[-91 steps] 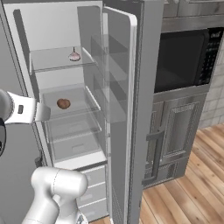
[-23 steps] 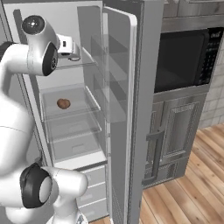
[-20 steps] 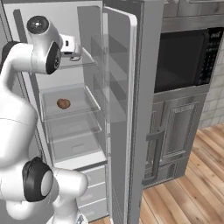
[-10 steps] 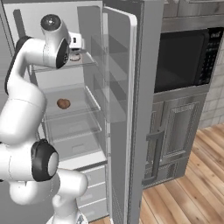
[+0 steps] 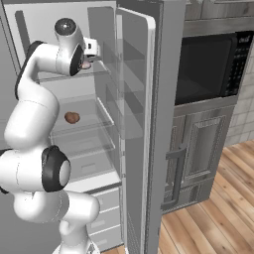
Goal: Retrieve the bottle and the shaker from the cabinet and place them next to the mixing bowl on the counter. Then add garlic from the fridge to the mixing bowl.
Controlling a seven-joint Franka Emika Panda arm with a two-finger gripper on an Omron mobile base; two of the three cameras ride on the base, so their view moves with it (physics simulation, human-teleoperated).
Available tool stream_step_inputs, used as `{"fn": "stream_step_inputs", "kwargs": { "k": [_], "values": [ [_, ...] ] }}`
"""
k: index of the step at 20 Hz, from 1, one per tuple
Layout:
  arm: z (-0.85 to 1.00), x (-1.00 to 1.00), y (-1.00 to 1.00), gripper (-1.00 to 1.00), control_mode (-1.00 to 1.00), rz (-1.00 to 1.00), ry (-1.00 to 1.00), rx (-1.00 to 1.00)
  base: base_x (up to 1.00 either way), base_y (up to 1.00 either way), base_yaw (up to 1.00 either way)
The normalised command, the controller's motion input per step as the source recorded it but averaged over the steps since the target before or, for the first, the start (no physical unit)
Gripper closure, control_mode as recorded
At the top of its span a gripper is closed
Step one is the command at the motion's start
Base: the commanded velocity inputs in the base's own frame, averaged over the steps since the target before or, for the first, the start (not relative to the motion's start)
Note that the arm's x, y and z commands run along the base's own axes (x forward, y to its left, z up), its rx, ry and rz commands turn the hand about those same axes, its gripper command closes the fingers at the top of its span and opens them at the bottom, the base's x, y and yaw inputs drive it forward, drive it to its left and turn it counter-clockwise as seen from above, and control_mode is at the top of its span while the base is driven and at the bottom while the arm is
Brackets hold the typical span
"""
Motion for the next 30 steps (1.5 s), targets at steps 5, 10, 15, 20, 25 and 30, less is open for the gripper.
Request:
{"fn": "stream_step_inputs", "kwargs": {
  "k": [5,10,15,20,25,30],
  "values": [
    [-0.26,0.35,0.0,-1.0,-1.0,0.01,0.02,0.0,0.0,0.0,0.0],
    [-0.13,0.38,0.07,-1.0,-1.0,0.01,0.04,0.0,0.0,0.0,0.0],
    [0.0,0.5,0.16,-1.0,-1.0,0.01,0.02,0.0,0.0,0.0,0.0],
    [0.0,0.44,0.14,-1.0,-1.0,0.0,0.01,0.0,0.0,0.0,0.0],
    [0.0,0.15,0.05,-1.0,-1.0,0.0,0.02,0.0,0.0,0.0,0.0],
    [0.06,-0.21,-0.12,-1.0,-1.0,0.0,0.0,0.0,0.0,0.0,0.0]
  ]
}}
